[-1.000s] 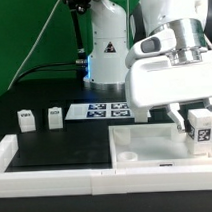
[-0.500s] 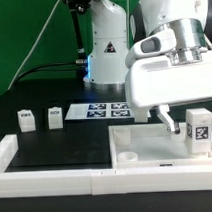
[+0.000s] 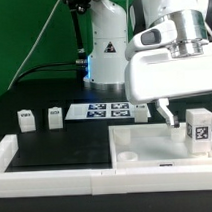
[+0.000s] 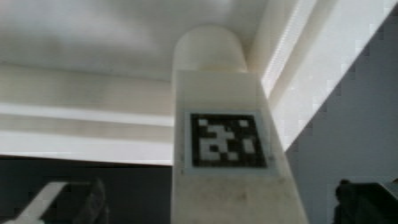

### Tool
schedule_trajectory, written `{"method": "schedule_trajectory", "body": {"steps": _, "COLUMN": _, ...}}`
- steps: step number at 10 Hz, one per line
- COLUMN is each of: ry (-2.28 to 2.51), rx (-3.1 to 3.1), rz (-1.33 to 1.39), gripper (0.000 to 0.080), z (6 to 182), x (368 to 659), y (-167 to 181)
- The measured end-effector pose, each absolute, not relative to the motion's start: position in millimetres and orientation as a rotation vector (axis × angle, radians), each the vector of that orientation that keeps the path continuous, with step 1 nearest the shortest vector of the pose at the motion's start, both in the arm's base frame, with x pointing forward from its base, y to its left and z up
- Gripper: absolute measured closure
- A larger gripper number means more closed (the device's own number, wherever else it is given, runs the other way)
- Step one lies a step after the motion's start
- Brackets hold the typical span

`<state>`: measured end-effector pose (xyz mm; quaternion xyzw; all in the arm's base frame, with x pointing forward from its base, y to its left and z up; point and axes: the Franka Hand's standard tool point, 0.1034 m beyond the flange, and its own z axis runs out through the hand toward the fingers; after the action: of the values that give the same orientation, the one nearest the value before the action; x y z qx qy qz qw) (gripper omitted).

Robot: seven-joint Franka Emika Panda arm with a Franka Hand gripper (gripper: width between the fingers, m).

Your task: Assemble one leg

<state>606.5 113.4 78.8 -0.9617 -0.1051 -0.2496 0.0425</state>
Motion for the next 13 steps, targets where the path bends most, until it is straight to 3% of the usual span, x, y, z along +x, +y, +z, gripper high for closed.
{"method": "schedule_trajectory", "body": {"steps": 2, "ry": -0.331, "rx": -2.957, "rz": -0.676, "gripper": 0.0150, "z": 73.2, "x": 602, "y": 115}}
{"method": "schedule_trajectory", "body": {"steps": 6, "ry": -0.360, "rx": -3.000, "rz": 0.007, "gripper": 0.0150, "z": 81.6, "x": 598, "y": 119}}
{"method": "schedule_trajectory", "body": {"steps": 12, "ry": -0.333, "rx": -3.009, "rz": -0.076, "gripper": 0.0150, "z": 86.5, "x": 608, "y": 113}}
{"method": "schedule_trajectory", "body": {"steps": 13, "ry": -0.338, "rx": -3.009, "rz": -0.083, "gripper": 0.0181, "z": 85.3, "x": 608, "y": 112}}
